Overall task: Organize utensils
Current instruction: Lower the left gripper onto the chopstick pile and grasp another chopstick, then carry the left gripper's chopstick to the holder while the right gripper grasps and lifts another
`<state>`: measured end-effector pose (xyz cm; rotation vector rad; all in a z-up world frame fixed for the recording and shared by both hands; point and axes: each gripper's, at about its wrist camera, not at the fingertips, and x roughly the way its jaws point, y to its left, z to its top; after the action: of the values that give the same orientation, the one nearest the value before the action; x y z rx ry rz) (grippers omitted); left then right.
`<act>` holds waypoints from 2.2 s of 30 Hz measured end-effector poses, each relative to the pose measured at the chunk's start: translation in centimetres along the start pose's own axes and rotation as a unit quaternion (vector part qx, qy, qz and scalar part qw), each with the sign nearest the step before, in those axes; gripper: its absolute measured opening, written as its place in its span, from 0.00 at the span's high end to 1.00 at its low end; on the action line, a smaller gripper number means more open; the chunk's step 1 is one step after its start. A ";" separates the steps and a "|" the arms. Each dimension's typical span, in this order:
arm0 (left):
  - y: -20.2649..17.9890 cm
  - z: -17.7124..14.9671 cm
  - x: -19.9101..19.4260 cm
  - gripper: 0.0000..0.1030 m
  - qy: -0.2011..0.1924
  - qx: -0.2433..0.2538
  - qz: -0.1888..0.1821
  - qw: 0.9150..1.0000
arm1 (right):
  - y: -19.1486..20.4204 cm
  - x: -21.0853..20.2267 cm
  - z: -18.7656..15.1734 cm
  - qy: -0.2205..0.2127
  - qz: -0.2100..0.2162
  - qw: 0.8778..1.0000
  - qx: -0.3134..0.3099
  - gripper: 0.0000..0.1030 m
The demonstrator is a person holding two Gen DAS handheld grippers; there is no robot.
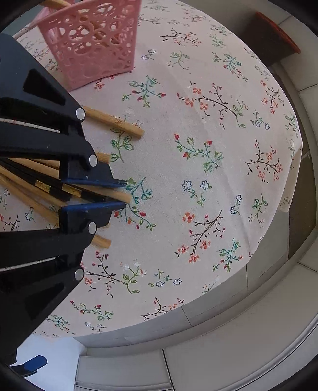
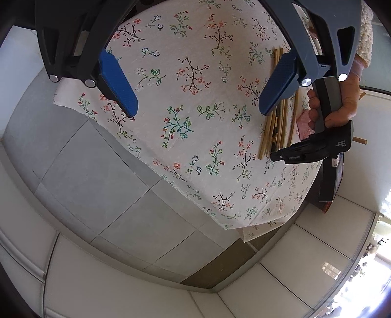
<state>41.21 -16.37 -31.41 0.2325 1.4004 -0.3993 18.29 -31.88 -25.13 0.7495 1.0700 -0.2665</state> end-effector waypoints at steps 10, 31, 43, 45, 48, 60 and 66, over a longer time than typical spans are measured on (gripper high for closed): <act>0.4 -7.8 -11.9 0.94 -0.131 -0.012 -0.060 0.989 | 3.5 2.4 2.7 0.012 -0.028 0.999 -0.021 0.06; 3.6 -18.6 -27.0 0.94 -0.286 -0.006 -0.117 0.951 | 17.0 16.5 3.9 0.111 -0.073 0.980 -0.151 0.82; 3.6 -20.8 -29.8 0.94 -0.312 -0.013 -0.100 0.945 | 13.6 7.1 2.5 0.040 0.018 0.986 -0.163 0.93; 3.5 -21.3 -30.1 0.94 -0.314 -0.017 -0.098 0.944 | 13.3 3.3 1.8 0.012 0.039 0.984 -0.172 0.93; 3.4 -22.4 -30.7 0.94 -0.321 -0.027 -0.098 0.942 | 12.9 -2.0 0.4 -0.028 0.063 0.978 -0.199 0.92; 3.4 -24.4 -34.9 0.94 -0.351 -0.039 -0.057 0.934 | 14.7 -15.7 -2.8 -0.101 0.125 0.953 -0.258 0.92; 5.2 -22.9 -38.1 0.94 -0.379 -0.057 -0.027 0.923 | 18.1 -21.0 -1.8 -0.141 0.162 0.936 -0.277 0.92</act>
<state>18.05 2.40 2.01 -0.0635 0.6616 -0.3932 16.77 -20.65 0.28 0.3507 0.6812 0.2055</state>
